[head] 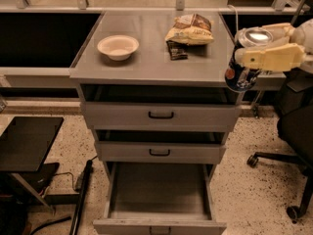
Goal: Place pepsi can into bottom drawer
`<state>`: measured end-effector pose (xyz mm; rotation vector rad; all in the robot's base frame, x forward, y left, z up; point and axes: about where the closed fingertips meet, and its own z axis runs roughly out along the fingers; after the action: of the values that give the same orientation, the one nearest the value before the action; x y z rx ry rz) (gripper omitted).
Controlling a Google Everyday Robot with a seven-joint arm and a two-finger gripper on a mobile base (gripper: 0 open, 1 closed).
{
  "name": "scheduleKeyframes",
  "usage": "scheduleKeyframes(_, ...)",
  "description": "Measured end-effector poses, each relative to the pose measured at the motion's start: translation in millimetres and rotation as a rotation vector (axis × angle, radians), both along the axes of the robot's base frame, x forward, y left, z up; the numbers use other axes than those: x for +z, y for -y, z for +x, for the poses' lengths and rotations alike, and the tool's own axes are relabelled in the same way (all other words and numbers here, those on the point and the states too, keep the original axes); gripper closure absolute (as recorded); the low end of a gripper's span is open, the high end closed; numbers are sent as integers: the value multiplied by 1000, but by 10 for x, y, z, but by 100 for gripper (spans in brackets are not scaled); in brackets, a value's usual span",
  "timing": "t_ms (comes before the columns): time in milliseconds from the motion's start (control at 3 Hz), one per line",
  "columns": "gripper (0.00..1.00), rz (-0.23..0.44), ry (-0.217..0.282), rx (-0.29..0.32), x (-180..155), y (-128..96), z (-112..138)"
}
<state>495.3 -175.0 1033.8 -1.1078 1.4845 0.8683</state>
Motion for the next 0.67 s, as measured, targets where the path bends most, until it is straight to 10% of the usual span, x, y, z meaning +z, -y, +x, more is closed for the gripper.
scheduleKeyframes(667,100,12,-26,20,-298,-60,-132)
